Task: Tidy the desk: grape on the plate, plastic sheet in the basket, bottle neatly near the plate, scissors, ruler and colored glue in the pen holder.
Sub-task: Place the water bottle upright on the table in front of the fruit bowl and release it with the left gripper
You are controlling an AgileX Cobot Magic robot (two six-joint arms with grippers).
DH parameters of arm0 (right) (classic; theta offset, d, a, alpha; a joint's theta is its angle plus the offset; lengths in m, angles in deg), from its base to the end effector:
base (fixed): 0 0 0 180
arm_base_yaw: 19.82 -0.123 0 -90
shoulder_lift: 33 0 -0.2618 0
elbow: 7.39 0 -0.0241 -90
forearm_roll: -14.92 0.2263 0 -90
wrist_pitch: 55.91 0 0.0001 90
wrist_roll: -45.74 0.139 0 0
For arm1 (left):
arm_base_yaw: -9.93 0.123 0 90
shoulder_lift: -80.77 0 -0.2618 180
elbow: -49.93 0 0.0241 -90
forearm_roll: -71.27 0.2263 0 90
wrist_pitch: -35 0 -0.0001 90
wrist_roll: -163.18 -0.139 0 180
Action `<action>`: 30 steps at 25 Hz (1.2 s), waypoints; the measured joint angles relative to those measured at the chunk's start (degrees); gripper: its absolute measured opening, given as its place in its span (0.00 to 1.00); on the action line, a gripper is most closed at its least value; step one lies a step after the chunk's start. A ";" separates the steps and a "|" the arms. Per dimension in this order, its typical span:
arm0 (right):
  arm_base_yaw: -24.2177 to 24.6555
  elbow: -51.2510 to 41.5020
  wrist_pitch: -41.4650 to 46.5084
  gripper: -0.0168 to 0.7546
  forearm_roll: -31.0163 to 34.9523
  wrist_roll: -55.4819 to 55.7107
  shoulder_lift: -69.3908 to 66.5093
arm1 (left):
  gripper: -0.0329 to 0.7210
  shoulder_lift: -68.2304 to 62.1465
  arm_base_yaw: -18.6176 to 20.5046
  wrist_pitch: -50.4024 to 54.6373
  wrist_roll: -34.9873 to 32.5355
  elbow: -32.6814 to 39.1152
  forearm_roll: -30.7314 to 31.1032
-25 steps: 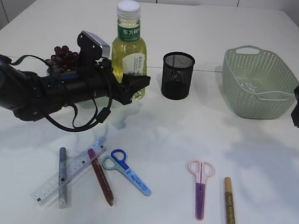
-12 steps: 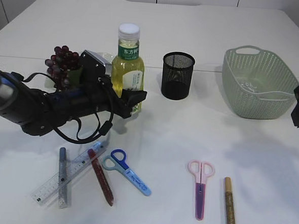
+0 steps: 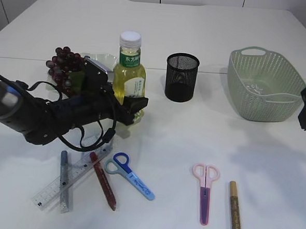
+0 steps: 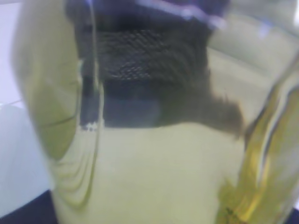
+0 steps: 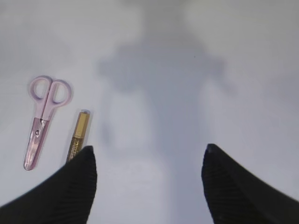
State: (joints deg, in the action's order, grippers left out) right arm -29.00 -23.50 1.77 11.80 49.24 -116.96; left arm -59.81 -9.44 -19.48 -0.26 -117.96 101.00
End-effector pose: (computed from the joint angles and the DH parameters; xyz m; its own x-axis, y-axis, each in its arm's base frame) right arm 0.2498 0.0339 0.2390 -0.9175 -0.1159 -0.3804 -0.1129 0.9931 -0.0304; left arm 0.4076 -0.2028 0.0724 -0.1767 0.0925 -0.9799 0.6816 0.7297 -0.0540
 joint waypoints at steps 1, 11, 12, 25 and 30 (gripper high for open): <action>0.00 0.00 0.00 0.73 0.00 0.00 0.00 | 0.63 -0.36 0.00 -0.03 -0.10 0.00 0.00; 0.00 0.00 0.05 0.73 0.23 0.01 0.00 | 0.63 -2.33 0.00 -0.80 -0.10 -0.12 -0.10; 0.00 0.00 0.05 0.73 0.23 0.01 0.00 | 0.63 -2.37 0.00 -0.80 -0.10 -0.12 -0.10; 0.00 0.00 0.05 0.73 0.44 0.01 0.00 | 0.68 -2.37 0.00 -2.03 -0.20 -0.14 -0.21; 0.00 0.00 0.05 0.73 0.44 0.01 0.00 | 0.71 -2.46 0.00 -6.38 -1.10 -0.14 -0.55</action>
State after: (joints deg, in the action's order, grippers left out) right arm -29.00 -23.50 1.82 12.24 49.25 -116.96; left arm -62.27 -9.44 -25.85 -1.36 -118.10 100.45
